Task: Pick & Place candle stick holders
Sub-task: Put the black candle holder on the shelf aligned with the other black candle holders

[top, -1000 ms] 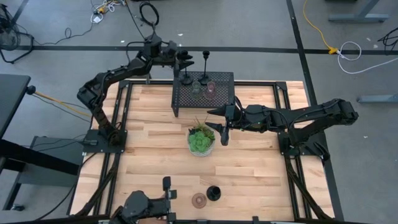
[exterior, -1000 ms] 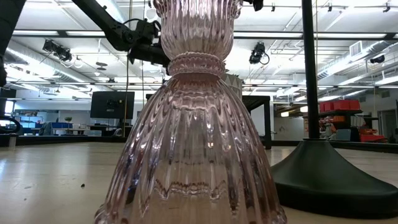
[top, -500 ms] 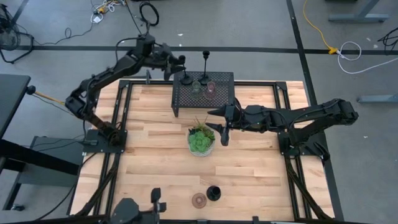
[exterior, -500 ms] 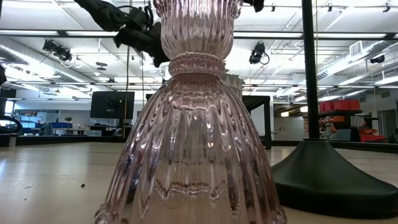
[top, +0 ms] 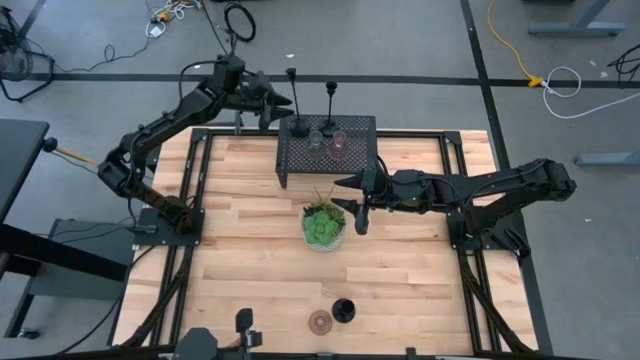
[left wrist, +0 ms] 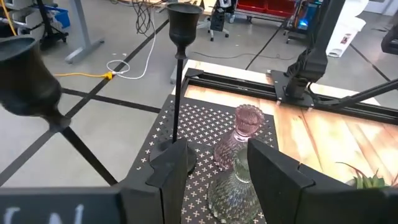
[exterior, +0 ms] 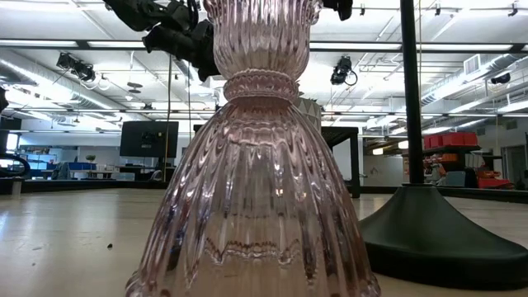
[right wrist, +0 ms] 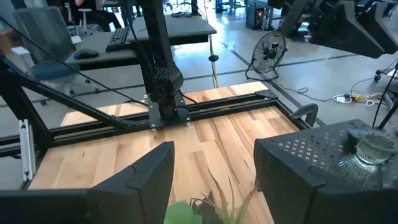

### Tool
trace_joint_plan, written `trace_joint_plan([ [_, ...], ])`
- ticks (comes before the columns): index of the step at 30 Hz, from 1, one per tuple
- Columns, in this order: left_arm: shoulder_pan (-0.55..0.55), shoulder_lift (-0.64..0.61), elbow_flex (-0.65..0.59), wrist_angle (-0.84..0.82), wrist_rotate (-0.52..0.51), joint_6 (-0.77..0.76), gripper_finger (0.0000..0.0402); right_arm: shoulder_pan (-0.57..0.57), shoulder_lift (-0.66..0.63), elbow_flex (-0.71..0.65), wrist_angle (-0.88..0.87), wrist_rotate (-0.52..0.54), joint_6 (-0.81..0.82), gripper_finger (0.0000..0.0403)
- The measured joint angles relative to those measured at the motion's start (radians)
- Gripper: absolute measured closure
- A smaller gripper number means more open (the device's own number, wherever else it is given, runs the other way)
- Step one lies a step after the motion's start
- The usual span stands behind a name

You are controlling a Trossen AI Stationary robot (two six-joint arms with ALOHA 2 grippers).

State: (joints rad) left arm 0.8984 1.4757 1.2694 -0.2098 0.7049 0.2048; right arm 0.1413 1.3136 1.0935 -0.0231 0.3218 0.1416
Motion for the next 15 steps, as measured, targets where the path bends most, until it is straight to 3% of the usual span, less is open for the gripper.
trace_joint_plan([
  [15, -0.007, 0.000, 0.000, -0.273, 0.009, 0.052, 0.0232, 0.087, 0.000, 0.000, -0.245, -0.104, 0.139, 0.0183],
])
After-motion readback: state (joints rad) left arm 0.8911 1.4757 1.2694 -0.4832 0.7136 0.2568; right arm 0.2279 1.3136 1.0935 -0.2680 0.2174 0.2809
